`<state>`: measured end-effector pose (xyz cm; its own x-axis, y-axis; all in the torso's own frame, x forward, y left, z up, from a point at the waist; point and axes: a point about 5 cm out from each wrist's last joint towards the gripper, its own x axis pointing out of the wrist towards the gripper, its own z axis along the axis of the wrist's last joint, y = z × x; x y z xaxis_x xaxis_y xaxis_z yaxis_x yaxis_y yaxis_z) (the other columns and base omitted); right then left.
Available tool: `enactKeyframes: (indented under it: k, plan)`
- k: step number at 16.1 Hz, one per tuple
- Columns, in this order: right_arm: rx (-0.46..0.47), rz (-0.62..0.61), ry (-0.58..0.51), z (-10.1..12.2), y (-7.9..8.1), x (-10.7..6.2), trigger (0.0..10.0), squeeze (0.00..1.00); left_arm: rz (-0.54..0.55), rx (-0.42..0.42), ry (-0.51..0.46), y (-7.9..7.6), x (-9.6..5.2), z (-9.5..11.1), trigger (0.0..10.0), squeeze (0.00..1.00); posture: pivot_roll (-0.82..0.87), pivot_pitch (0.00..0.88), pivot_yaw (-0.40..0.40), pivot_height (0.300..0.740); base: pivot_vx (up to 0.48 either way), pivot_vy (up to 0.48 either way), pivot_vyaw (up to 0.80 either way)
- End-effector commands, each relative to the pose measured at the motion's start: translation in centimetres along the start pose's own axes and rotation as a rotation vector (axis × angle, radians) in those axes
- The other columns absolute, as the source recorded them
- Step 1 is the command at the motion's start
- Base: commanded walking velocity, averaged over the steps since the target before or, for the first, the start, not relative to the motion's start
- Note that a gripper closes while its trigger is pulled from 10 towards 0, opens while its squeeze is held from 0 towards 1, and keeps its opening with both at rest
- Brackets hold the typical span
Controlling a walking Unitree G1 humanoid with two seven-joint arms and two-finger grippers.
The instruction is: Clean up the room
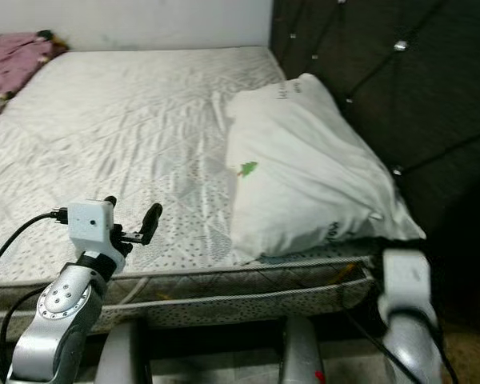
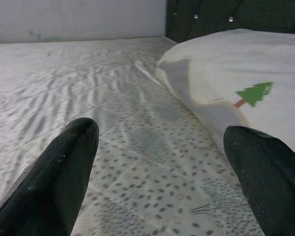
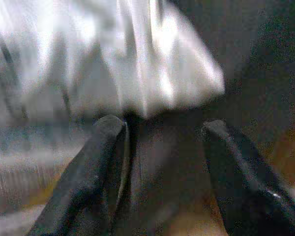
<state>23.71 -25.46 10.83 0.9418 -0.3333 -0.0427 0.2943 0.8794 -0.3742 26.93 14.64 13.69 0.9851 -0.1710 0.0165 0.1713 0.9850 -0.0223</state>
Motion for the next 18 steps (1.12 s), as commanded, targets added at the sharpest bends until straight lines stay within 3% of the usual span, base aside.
enactKeyframes:
  k: [1,4,7,8,11,13,15,16,17,18]
  plan:
    - [-0.023,0.019,-0.191,4.3,0.4,1.4,10.0,1.0,0.0,0.004,0.003,0.2,0.1,0.1,10.0,0.0,-0.05,0.012,0.019,0.521,0.0,0.0,0.0]
    - [-0.016,0.034,-0.358,8.9,1.4,3.3,10.0,1.0,0.003,0.004,-0.004,0.3,-0.2,0.2,10.0,0.0,-0.04,0.013,0.015,0.521,0.0,0.0,0.0]
    - [0.082,0.131,-0.369,10.5,4.7,4.8,10.0,1.0,0.019,0.005,0.001,0.5,-0.4,0.1,10.0,0.0,-0.02,0.016,0.006,0.521,0.0,0.0,0.0]
    - [0.157,0.202,-0.29,10.1,7.4,5.7,10.0,1.0,0.01,0.003,0.001,0.1,-0.4,0.2,10.0,0.0,0.01,0.017,0.004,0.521,0.0,0.0,0.0]
    - [0.219,0.273,-0.185,9.7,11.1,7.3,10.0,1.0,0.007,0.013,-0.003,0.1,-0.6,0.4,10.0,0.0,0.02,0.023,0.003,0.521,0.0,0.0,0.0]
    - [0.245,0.275,-0.093,8.9,11.9,8.3,10.0,1.0,0.011,0.019,-0.001,0.2,-0.7,0.4,10.0,0.0,0.04,0.026,-0.001,0.521,0.0,0.0,0.0]
    - [0.351,0.181,0.174,5.4,10.8,10.0,10.0,1.0,0.018,0.028,0.006,0.2,-1.0,0.4,10.0,0.0,0.06,0.029,-0.008,0.521,0.0,0.0,0.0]
    - [0.378,0.154,0.247,4.2,10.3,10.2,10.0,1.0,0.022,0.03,0.013,0.3,-1.2,0.3,10.0,0.0,0.06,0.032,-0.011,0.521,0.0,0.0,0.0]
    - [0.393,0.136,0.294,3.3,9.9,10.2,10.0,0.78,0.025,0.032,0.019,0.3,-1.3,0.1,10.0,0.0,0.06,0.033,-0.013,0.521,0.0,0.0,0.0]
    - [0.432,0.101,0.42,0.7,9.0,9.8,10.0,0.45,0.028,0.038,0.034,0.3,-1.5,-0.2,10.0,0.0,0.06,0.037,-0.015,0.521,0.0,0.0,0.0]
